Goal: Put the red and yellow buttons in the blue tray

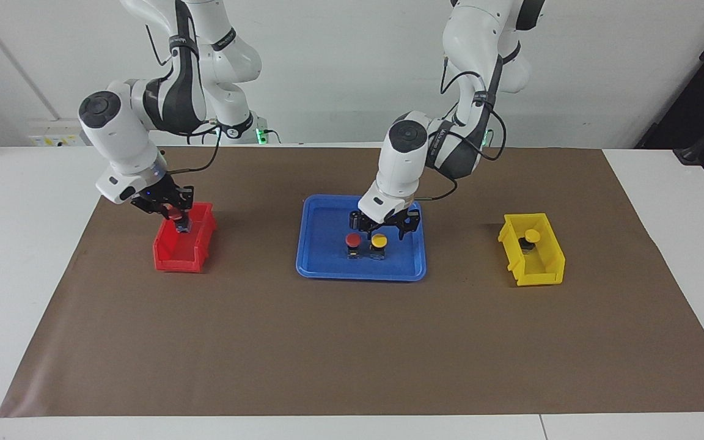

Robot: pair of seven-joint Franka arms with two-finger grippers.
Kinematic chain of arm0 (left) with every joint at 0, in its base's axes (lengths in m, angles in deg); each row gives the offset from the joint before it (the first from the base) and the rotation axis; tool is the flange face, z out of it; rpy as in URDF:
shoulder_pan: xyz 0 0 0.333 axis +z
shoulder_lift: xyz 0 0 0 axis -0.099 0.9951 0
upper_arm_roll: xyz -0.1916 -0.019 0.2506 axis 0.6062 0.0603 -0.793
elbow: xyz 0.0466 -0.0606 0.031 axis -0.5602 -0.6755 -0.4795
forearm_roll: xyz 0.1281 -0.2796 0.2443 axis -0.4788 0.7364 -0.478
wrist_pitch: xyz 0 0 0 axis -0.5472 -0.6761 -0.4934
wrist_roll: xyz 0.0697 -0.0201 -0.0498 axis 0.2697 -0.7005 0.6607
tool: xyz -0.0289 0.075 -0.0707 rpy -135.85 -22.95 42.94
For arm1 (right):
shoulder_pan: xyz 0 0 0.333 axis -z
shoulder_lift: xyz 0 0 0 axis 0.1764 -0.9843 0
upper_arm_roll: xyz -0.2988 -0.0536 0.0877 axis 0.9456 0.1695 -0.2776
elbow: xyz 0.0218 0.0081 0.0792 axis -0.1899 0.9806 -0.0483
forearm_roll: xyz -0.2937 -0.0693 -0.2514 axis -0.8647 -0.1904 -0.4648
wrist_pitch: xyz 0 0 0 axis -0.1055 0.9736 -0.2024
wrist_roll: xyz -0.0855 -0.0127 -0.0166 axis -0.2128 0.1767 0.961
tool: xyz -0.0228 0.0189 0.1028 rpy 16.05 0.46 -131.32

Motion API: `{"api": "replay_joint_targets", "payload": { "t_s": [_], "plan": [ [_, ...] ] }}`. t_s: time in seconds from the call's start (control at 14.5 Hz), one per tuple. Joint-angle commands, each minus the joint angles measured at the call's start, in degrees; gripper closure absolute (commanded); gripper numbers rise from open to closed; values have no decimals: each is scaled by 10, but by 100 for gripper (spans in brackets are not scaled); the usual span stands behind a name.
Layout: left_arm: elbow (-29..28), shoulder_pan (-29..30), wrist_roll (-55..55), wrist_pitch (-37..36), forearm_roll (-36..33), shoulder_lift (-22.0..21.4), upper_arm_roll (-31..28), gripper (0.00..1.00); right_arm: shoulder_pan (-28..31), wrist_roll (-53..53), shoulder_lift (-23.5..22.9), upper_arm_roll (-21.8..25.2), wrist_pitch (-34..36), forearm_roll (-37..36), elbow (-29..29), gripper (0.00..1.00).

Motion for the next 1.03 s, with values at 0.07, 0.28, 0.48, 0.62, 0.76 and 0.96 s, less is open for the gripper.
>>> {"api": "replay_joint_targets", "payload": {
  "t_s": [0.07, 0.28, 0.48, 0.62, 0.76, 0.96],
  "plan": [
    [44, 86, -117, -136, 1, -68, -7, 0, -123, 211, -66, -1, 5, 21, -91, 84],
    [72, 189, -280, -220, -3, -110, -8, 0, -174, 251, -97, -1, -52, 25, -94, 84],
    [72, 276, -381, -233, -3, -133, -8, 0, -205, 258, -116, -1, -83, 24, -76, 84],
    [39, 297, -391, -206, -3, -146, -8, 0, -207, 257, -116, -1, -131, 24, -34, 83],
    [-79, 312, -374, -77, -3, -194, -9, 0, -225, 257, -122, -2, -138, 24, -27, 83],
    [-166, 314, -363, 32, -3, -190, -9, 6, -230, 256, -135, -2, -145, 24, -16, 81]
  ]
}}
